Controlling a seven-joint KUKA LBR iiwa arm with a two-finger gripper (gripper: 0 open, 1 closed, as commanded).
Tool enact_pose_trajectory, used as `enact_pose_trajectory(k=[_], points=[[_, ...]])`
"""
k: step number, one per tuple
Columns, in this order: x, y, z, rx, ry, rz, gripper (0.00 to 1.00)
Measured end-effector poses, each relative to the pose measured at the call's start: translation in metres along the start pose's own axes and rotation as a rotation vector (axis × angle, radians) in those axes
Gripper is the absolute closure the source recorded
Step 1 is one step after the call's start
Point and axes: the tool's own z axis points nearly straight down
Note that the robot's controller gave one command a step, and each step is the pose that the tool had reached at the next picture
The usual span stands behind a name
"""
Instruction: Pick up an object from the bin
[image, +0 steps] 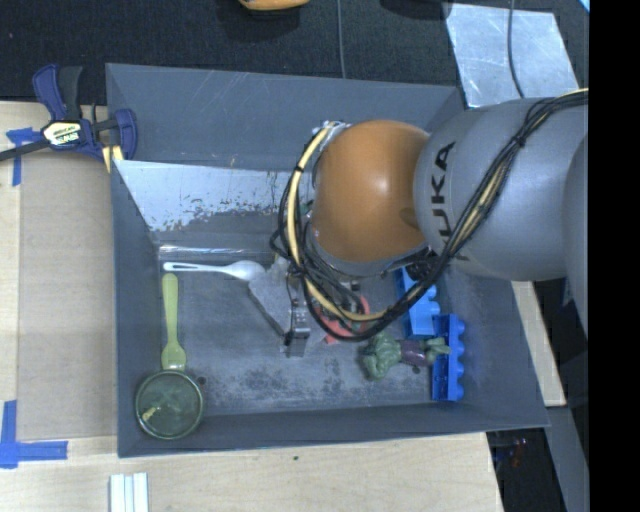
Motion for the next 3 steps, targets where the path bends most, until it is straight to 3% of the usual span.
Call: enact_pose_trajectory(k=[1, 2, 3], points=[[-0.035, -0.014, 0.056, -0.001, -0.003, 0.169, 0.00], [-0.067, -0.034, 0.109, -0.001, -0.005, 0.197, 0.00], [-0.065, -0.029, 0.106, -0.002, -0.007, 0.237, 0.00]])
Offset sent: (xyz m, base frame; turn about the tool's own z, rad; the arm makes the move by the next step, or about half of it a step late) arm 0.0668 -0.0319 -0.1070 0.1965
